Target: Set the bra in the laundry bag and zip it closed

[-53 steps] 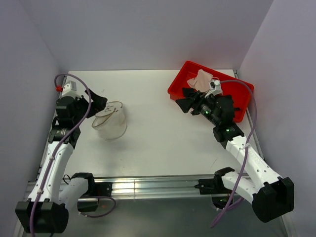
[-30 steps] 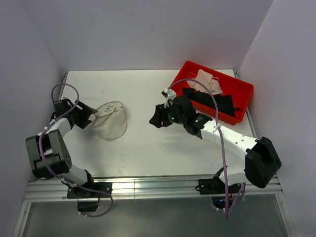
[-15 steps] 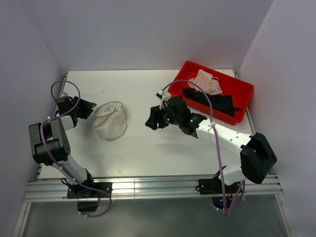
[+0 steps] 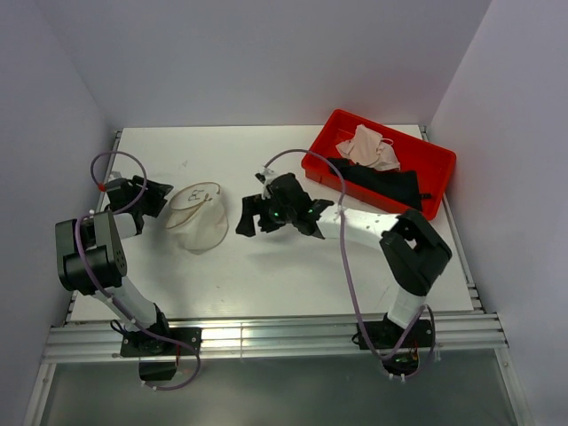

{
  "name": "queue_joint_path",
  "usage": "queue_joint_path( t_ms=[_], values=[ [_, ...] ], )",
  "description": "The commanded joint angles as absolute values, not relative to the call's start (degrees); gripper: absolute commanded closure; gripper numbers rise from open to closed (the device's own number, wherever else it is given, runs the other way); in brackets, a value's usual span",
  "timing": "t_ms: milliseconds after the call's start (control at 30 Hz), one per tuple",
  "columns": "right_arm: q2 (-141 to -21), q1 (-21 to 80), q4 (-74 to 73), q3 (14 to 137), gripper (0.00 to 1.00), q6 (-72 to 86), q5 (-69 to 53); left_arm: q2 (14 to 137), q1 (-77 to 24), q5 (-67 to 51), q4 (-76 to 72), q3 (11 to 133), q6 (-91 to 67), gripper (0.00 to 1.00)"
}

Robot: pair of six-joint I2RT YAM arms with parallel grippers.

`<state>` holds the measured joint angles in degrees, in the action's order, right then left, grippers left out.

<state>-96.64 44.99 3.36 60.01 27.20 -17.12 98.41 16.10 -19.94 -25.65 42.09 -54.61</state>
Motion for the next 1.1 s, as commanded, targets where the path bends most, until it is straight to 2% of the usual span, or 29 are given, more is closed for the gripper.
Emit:
queue_joint_path(
  t_ms=[0,33,167,300,400,500,567,600,633,700,767,867,933,967,1000,1067],
  values=[
    [-102.10,46.84,7.30,67.75,0.07,29.61,-16.53,95.54,16.08,-13.63,-23.74,41.92,-53.79,0.36],
    [-103.78,47.37,7.29,70.46,0.07,31.01,-15.74,95.62,16.08,-13.80,-23.99,41.92,-53.88,0.29],
    [-110.38,49.83,10.19,76.36,0.07,31.47,-16.43,97.11,16.17,-15.73,-24.96,42.62,-54.05,0.25],
    [-118.89,52.20,3.19,88.02,0.08,25.60,-18.20,99.92,16.08,-18.98,-27.14,44.03,-54.57,0.26],
    [-123.13,52.38,-0.34,91.66,0.11,24.35,-14.95,101.42,15.82,-21.27,-29.35,44.29,-55.80,0.28],
    [-126.90,52.03,-4.12,96.49,0.24,22.68,-10.47,103.09,15.21,-21.88,-31.81,44.12,-57.12,0.31],
    [-127.88,51.59,-4.57,98.00,0.48,22.06,-8.71,103.80,15.03,-22.58,-34.61,43.34,-57.92,0.35],
    [-127.88,50.81,-4.14,97.74,0.65,21.71,-7.74,104.06,15.12,-22.85,-35.41,42.98,-58.79,0.39],
    [-127.79,50.28,-3.61,97.21,0.76,21.53,-7.04,104.06,15.12,-23.11,-36.46,42.63,-59.41,0.41],
    [-127.88,48.44,-2.81,97.03,0.93,20.40,-6.68,104.15,14.94,-23.29,-40.23,40.70,-61.33,0.41],
    [-128.40,46.94,-2.72,97.29,1.00,19.34,-6.33,104.06,14.50,-23.38,-43.05,38.42,-62.75,0.42],
    [-127.88,44.13,-1.94,96.33,1.00,16.88,-10.88,103.89,13.71,-22.85,-49.13,35.42,-65.30,0.48],
    [-127.01,43.16,-2.37,94.93,0.95,15.12,-12.92,104.41,13.28,-23.03,-51.41,35.07,-66.00,0.48],
    [-126.04,43.07,-2.63,94.57,0.89,14.07,-13.18,104.59,13.18,-23.11,-51.85,34.98,-66.61,0.48],
    [-125.69,42.98,-2.81,93.70,0.71,13.71,-13.18,104.94,13.10,-23.20,-52.81,34.89,-66.97,0.48],
    [-124.55,42.98,-3.34,92.99,0.54,13.71,-13.18,105.12,12.83,-23.47,-52.82,34.89,-67.67,0.47]
  ],
)
